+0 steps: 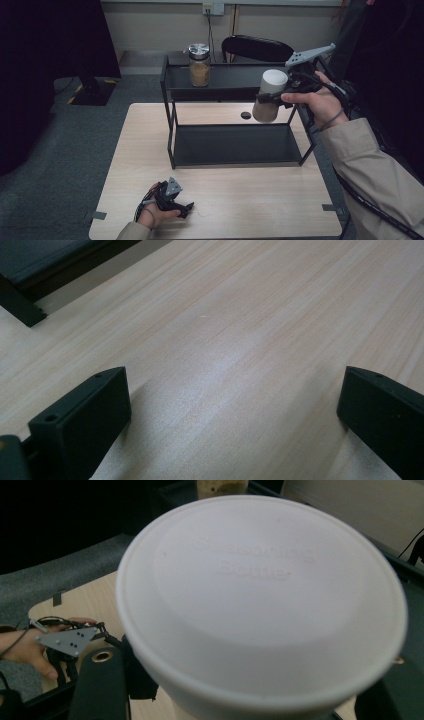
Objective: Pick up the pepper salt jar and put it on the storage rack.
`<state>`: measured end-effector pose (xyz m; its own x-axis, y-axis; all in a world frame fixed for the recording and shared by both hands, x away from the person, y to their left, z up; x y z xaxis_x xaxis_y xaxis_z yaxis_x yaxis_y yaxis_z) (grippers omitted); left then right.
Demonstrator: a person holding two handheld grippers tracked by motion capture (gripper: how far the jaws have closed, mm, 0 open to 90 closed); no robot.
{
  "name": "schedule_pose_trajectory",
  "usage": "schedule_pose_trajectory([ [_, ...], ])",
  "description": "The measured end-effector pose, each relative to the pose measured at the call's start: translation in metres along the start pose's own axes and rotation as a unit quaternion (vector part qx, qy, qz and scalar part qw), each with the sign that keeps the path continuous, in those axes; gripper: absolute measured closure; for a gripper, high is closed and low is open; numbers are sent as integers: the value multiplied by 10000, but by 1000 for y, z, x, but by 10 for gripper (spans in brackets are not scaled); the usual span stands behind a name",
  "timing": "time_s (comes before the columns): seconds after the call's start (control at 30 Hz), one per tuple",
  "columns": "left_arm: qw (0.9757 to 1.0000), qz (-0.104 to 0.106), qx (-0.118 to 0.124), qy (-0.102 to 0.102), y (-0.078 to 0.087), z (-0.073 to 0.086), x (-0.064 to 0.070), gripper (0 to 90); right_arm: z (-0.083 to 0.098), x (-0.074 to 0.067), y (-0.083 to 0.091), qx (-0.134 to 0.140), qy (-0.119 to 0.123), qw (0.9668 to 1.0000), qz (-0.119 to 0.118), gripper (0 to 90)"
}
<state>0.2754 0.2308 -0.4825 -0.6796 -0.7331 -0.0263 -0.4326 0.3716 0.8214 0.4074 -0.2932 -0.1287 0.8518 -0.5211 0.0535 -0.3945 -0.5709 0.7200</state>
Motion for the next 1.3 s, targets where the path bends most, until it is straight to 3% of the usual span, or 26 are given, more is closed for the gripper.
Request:
schedule_pose_trajectory([
  [0.6, 10000, -4, -22, -4, 0, -1, 0, 0, -53, 8, -6, -38, -95, 9994, 319, 352],
  [1.3, 10000, -11, -32, -13, 0, -2, 0, 0, -70, 32, -21, 55, -574, 9962, 653, 352],
])
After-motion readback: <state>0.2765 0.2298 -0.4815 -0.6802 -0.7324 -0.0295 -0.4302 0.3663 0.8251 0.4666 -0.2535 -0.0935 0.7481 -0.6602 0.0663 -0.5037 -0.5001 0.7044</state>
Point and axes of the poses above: each handheld gripper's, and its own axes: y roughly backward along the jaws, z roughly out of its underside, x roughly to its right, the point moved 1 cm from there along -y, roughly forward along the jaws, and after that the axes turned 14 degrees about -x, right-handed, at the moved point
